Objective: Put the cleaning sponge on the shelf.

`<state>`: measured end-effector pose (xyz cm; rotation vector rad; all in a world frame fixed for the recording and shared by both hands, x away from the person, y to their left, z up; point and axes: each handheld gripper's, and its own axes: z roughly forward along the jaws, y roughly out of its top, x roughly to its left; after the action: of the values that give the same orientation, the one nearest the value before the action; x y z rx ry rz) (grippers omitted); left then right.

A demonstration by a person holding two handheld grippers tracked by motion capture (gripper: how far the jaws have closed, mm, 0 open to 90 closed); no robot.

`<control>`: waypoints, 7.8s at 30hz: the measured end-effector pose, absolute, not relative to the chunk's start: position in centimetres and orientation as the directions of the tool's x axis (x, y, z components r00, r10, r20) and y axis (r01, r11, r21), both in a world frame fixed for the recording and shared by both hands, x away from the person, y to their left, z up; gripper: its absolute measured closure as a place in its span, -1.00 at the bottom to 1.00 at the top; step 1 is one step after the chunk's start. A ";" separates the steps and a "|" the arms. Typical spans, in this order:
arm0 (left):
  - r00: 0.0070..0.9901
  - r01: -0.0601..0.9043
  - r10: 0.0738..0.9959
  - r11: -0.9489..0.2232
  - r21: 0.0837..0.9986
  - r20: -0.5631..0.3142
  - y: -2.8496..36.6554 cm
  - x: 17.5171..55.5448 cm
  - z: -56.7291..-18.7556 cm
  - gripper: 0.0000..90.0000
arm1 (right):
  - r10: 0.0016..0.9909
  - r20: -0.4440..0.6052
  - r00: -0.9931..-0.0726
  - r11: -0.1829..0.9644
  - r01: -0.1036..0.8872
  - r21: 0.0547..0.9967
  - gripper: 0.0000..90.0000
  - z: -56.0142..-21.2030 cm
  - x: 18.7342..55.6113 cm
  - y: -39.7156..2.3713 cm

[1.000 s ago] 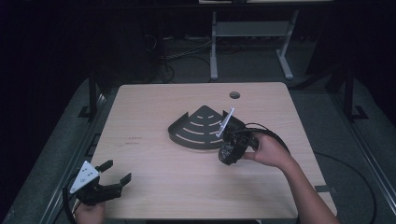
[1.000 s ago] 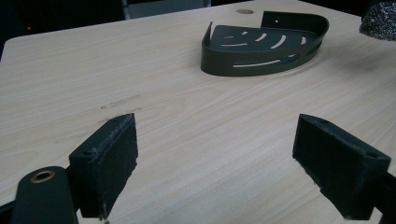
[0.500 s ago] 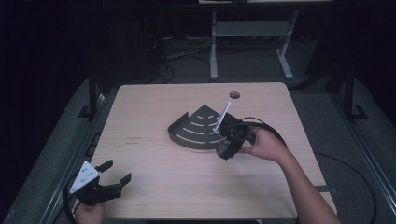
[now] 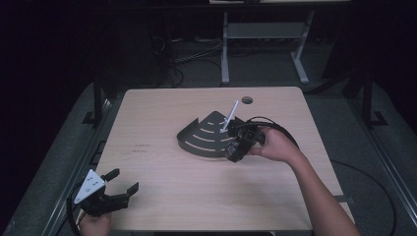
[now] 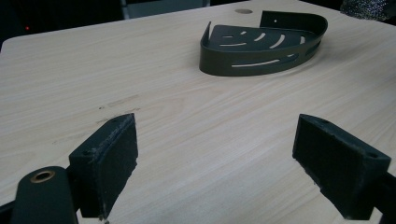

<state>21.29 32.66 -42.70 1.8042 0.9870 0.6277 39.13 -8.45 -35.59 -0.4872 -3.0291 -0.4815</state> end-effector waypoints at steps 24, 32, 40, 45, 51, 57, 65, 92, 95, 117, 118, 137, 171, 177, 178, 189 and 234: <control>0.541 0.350 0.841 -0.214 0.912 -0.011 32.8 21.2 -42.7 -0.70 | 0.302 0.088 -0.949 0.905 0.315 0.286 -0.25 -34.3 41.6 -7.1; 0.542 0.349 0.841 -0.218 0.912 -0.007 32.8 21.2 -42.6 -0.70 | 0.304 0.080 -0.949 0.909 0.314 0.274 -0.25 -34.0 42.4 -6.7; 0.540 0.350 0.842 -0.214 0.912 -0.010 32.8 21.2 -42.6 -0.70 | 0.316 0.090 -0.945 0.905 0.328 0.271 -0.25 -34.3 43.5 -6.4; 0.540 0.351 0.842 -0.211 0.912 -0.013 32.9 21.2 -42.6 -0.70 | 0.326 0.098 -0.940 0.902 0.340 0.267 -0.25 -34.4 44.4 -6.3; 0.540 0.350 0.842 -0.210 0.913 -0.013 32.9 21.2 -42.6 -0.70 | 0.337 0.106 -0.935 0.893 0.353 0.279 -0.25 -34.5 45.1 -6.3; 0.539 0.351 0.842 -0.211 0.912 -0.013 32.9 21.2 -42.6 -0.70 | 0.351 0.113 -0.930 0.888 0.369 0.275 -0.25 -35.1 45.8 -6.5; 0.539 0.350 0.842 -0.211 0.913 -0.012 32.9 21.2 -42.6 -0.70 | 0.366 0.121 -0.923 0.882 0.385 0.270 -0.25 -35.7 46.4 -6.6; 0.535 0.348 0.845 -0.205 0.915 -0.015 33.1 21.0 -42.6 -0.70 | 0.407 0.136 -0.903 0.866 0.429 0.258 -0.25 -38.2 47.9 -6.4; 0.535 0.349 0.845 -0.204 0.915 -0.015 33.1 21.0 -42.6 -0.70 | 0.419 0.148 -0.896 0.858 0.444 0.260 -0.25 -38.9 48.1 -6.7; 0.535 0.350 0.845 -0.207 0.914 -0.014 33.1 21.0 -42.6 -0.70 | 0.446 0.159 -0.881 0.849 0.473 0.235 -0.26 -40.6 48.9 -6.8; 0.535 0.350 0.844 -0.206 0.914 -0.015 33.1 21.0 -42.6 -0.70 | 0.449 0.161 -0.879 0.848 0.476 0.234 -0.26 -40.7 48.9 -6.8; 0.534 0.352 0.846 -0.205 0.913 -0.016 33.2 21.0 -42.7 -0.70 | 0.469 0.179 -0.865 0.838 0.500 0.218 -0.26 -42.5 49.4 -6.4; 0.530 0.357 0.848 -0.200 0.912 -0.021 33.3 21.0 -42.7 -0.70 | 0.485 0.178 -0.856 0.829 0.515 0.220 -0.29 -43.6 49.8 -6.6; 0.527 0.359 0.849 -0.199 0.912 -0.022 33.3 21.1 -42.7 -0.70 | 0.485 0.183 -0.855 0.827 0.517 0.222 -0.29 -43.5 49.8 -6.7; 0.528 0.358 0.849 -0.200 0.912 -0.021 33.3 21.1 -42.7 -0.70 | 0.483 0.183 -0.856 0.828 0.514 0.223 -0.29 -43.5 49.8 -6.7; 0.528 0.359 0.849 -0.201 0.911 -0.021 33.3 21.1 -42.8 -0.70 | 0.482 0.196 -0.854 0.825 0.518 0.228 -0.37 -43.4 49.7 -6.7; 0.535 0.361 0.845 -0.220 0.906 -0.008 32.9 20.9 -42.8 -0.70 | 0.494 0.175 -0.852 0.766 0.522 0.377 -0.54 -38.4 45.0 -12.6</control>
<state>20.94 32.93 -42.83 1.8061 0.9997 0.6266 44.99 -12.57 -38.35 -0.8325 -2.8905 -0.6459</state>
